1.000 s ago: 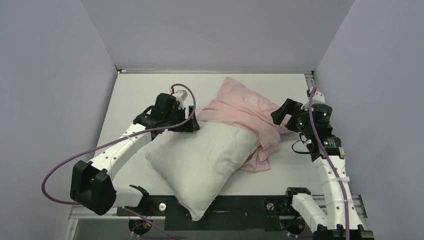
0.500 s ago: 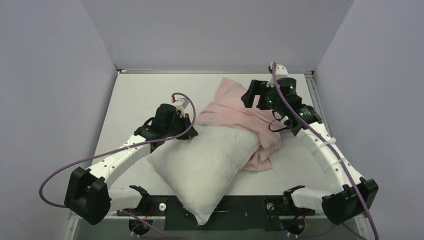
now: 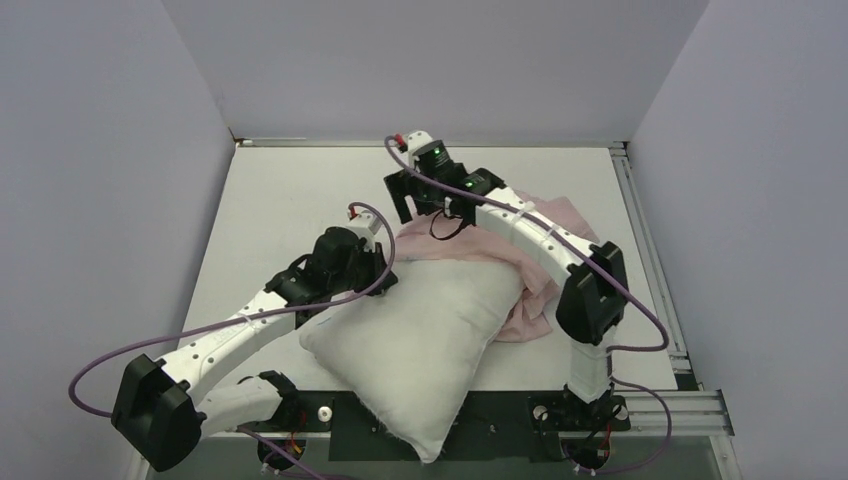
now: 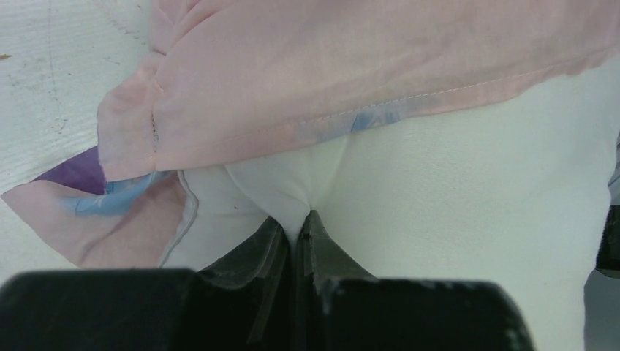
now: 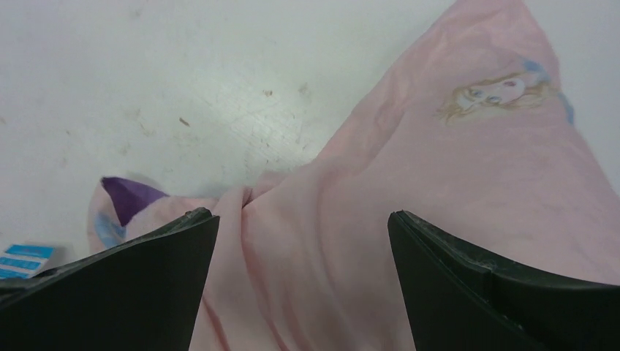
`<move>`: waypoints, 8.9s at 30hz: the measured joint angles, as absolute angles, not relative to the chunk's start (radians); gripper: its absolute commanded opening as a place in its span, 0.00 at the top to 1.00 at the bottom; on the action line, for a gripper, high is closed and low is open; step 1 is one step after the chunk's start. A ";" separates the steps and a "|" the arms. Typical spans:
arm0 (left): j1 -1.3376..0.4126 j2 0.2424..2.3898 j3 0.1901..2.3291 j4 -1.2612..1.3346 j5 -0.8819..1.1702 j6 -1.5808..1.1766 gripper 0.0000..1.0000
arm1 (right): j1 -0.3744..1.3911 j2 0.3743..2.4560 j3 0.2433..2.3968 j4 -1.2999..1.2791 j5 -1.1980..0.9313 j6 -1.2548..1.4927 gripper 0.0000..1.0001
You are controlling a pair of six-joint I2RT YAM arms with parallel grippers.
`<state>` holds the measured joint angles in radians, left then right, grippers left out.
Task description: Remove the pillowcase from the pillow
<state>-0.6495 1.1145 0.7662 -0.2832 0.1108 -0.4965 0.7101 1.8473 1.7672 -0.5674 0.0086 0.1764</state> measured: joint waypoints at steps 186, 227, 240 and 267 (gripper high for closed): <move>-0.796 0.778 0.748 -0.455 -0.018 -0.017 1.00 | 0.073 1.057 1.100 -0.428 -0.239 0.456 0.00; -0.722 0.609 0.752 -0.444 0.030 -0.046 1.00 | 0.001 1.713 1.748 -0.605 0.175 0.348 0.95; -0.374 1.018 1.105 -0.565 -0.278 -0.226 1.00 | 0.181 1.510 1.851 -0.556 0.063 0.289 0.91; -0.197 0.962 1.111 -0.468 -0.165 -0.337 0.04 | 0.555 1.143 1.148 -0.524 0.262 0.364 0.09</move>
<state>-0.1967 0.9623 1.1110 -0.4683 -0.1646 -0.3370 0.5549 1.1427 1.1484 -0.5240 0.2615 0.3645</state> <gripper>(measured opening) 0.775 0.959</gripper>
